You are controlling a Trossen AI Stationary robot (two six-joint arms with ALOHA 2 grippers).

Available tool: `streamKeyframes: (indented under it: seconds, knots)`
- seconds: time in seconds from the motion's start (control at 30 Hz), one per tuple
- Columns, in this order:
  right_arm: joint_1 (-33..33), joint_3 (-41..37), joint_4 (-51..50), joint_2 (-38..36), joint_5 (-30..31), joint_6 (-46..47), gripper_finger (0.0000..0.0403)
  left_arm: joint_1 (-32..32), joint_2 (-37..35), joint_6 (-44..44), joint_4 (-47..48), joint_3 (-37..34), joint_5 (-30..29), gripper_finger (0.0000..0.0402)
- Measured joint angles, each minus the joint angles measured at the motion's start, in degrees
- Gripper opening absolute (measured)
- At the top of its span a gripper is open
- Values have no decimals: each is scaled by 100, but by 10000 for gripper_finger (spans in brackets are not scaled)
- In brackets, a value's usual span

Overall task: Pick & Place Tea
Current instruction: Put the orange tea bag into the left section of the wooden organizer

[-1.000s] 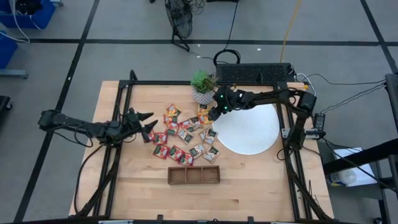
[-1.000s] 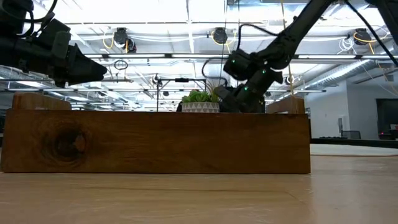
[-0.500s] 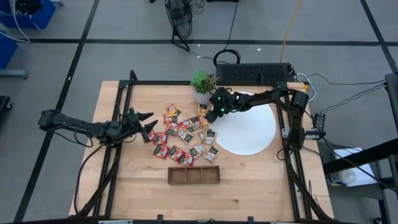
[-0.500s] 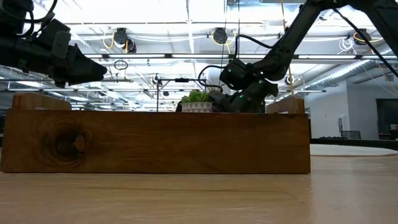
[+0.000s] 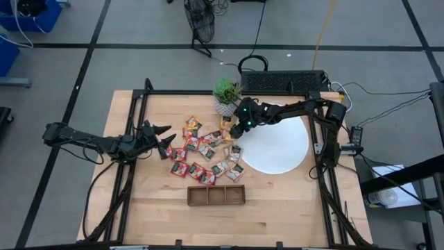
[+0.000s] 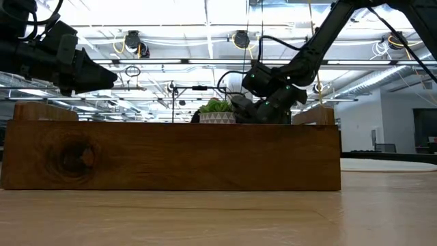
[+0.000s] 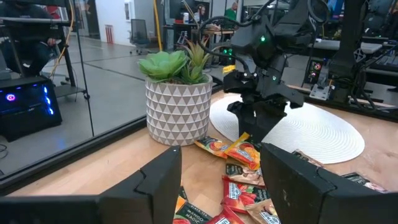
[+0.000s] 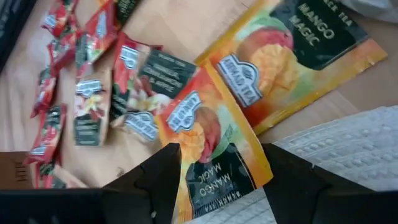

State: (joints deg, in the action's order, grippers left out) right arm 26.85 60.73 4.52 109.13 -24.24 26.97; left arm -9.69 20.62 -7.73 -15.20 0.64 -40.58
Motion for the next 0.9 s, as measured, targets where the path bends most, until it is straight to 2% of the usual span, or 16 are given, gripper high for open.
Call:
streamKeyframes:
  seconds: [0.43,0.7,0.9]
  knots:
    - [-76,0,-60,-108,5,-65,187,0,1,0,2,0,0,219]
    - [-76,0,-275,-108,-2,-131,137,0,-2,0,0,0,0,218]
    - [-112,0,-281,-108,5,-314,79,2,-1,0,0,0,0,218]
